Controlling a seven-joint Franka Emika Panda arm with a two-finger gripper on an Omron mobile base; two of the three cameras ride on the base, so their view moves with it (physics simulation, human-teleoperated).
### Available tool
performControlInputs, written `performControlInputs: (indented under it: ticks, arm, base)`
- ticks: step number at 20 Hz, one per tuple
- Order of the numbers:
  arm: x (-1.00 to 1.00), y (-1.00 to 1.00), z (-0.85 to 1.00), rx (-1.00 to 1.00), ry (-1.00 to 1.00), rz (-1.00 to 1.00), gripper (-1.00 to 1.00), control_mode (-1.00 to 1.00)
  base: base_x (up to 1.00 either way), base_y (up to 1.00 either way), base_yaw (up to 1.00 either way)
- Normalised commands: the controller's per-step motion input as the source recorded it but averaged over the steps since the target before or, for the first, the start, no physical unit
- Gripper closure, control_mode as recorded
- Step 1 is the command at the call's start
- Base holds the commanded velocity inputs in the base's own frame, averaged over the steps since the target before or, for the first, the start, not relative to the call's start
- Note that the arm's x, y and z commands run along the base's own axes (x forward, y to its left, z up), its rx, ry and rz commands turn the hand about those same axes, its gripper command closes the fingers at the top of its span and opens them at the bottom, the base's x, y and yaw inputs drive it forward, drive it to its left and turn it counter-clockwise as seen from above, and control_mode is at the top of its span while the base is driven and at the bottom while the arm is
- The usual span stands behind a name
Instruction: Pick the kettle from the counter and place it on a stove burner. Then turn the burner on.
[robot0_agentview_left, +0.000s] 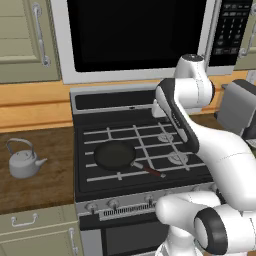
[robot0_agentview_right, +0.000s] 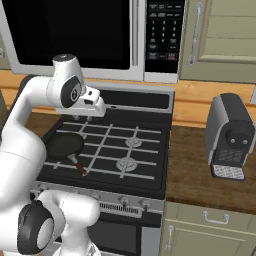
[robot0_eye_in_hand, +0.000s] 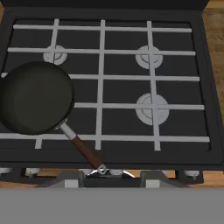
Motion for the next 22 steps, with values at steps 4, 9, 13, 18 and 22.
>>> performControlInputs:
  ticks: [4,9,13,18,22]
  arm:
    - [-0.36,0.29,0.00,0.00,-0.04,0.02,-1.00,-1.00]
    - [-0.42,1.00,-0.03,-0.01,-0.12,0.04,-1.00,-1.00]
    - [-0.41,1.00,0.00,0.00,-0.12,0.05,-1.00,-1.00]
    - [-0.31,1.00,0.00,0.00,-0.22,0.06,-1.00,-1.00]
    - [-0.21,1.00,0.00,0.00,-0.19,0.08,-1.00,-1.00]
  base:
    - [0.00,0.00,0.00]
    - [0.00,0.00,0.00]
    - [0.00,0.00,0.00]
    - [0.00,0.00,0.00]
    - [0.00,0.00,0.00]
